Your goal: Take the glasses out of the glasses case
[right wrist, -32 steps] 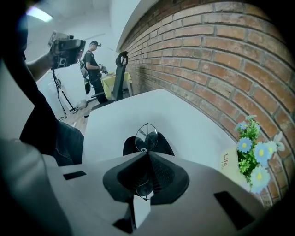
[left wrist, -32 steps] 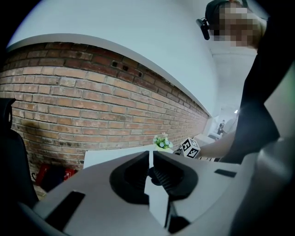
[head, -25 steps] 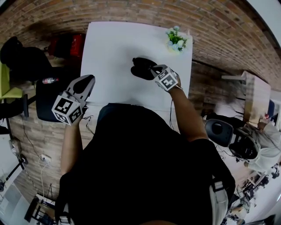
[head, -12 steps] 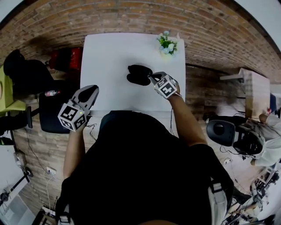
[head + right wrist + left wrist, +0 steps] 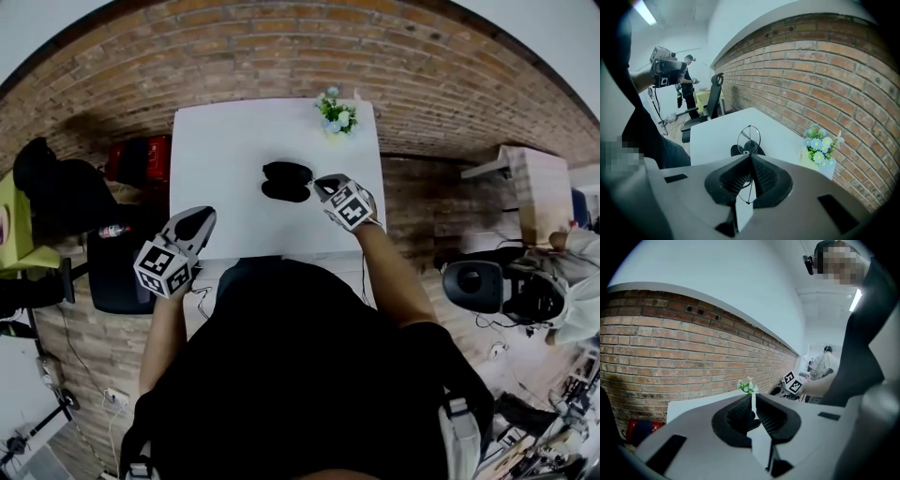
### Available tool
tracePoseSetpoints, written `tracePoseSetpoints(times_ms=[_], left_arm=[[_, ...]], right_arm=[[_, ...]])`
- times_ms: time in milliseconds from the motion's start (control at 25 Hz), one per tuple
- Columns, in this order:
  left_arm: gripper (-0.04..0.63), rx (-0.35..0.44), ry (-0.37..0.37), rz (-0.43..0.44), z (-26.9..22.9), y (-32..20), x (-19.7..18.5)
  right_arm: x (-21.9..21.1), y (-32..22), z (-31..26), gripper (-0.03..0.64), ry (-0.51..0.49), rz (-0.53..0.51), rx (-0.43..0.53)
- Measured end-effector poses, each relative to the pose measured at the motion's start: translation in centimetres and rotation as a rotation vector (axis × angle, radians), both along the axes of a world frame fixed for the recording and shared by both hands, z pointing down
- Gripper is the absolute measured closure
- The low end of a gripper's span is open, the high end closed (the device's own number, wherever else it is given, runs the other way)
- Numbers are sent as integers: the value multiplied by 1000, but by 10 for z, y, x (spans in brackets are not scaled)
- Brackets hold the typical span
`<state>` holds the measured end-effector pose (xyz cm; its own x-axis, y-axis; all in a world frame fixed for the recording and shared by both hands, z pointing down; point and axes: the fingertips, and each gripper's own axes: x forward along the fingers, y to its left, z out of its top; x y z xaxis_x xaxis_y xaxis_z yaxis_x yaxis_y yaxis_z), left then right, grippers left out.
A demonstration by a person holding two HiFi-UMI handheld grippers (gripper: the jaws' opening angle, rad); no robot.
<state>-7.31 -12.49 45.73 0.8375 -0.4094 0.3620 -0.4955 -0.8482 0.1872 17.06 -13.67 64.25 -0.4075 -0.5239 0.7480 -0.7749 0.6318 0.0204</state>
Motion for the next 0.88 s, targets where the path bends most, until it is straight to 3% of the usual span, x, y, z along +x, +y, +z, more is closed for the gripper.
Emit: tracePoseSetpoints(times_ms=[880], left_arm=[[563, 52, 32, 112, -15, 46, 49]], right_arm=[[18, 49, -69, 592, -148, 87, 126]])
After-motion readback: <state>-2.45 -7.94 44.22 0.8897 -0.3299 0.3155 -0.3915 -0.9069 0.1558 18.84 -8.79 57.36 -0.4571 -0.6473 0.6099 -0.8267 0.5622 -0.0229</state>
